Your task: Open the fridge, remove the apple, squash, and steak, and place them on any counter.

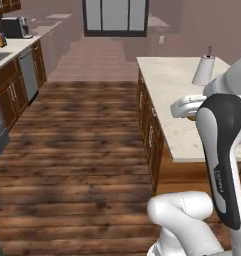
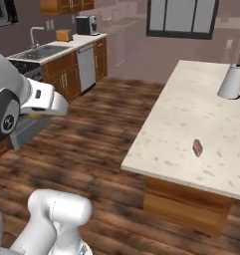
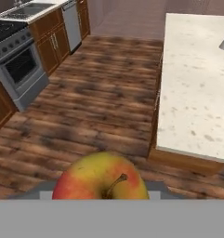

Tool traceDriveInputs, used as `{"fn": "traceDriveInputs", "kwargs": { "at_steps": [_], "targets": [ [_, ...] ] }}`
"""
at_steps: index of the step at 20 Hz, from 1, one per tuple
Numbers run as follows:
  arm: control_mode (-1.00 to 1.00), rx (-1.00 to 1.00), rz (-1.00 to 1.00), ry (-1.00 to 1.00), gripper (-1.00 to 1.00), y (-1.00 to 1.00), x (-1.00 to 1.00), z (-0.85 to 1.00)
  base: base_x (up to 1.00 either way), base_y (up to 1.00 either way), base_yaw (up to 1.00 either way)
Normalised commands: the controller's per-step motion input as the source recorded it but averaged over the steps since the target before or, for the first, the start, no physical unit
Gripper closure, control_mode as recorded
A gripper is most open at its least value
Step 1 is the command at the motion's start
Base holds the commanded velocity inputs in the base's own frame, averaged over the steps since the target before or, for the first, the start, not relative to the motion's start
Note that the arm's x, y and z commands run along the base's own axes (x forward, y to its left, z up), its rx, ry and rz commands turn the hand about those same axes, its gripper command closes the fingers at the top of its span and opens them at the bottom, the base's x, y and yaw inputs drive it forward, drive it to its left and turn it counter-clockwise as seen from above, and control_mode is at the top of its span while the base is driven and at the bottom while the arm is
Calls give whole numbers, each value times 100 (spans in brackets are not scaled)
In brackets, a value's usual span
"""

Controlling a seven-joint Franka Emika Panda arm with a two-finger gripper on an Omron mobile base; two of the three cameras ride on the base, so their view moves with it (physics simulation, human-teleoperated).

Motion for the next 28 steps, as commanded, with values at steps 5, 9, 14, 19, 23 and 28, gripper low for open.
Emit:
{"fn": "traceDriveInputs", "kwargs": {
  "at_steps": [5, 9, 14, 19, 23, 28],
  "targets": [
    [100, 0, 0, 0, 100, 0, 0, 0, 75, -100, -19],
    [100, 0, 0, 0, 100, 0, 0, 0, 49, -84, -25],
    [100, 0, 0, 0, 100, 0, 0, 0, 0, -56, -21],
    [100, 0, 0, 0, 100, 0, 0, 0, 0, -30, -13],
    [100, 0, 0, 0, 100, 0, 0, 0, 0, -4, -4],
    [-100, 0, 0, 4, 100, 1, 6, -4, 3, 0, -1]
  ]
}}
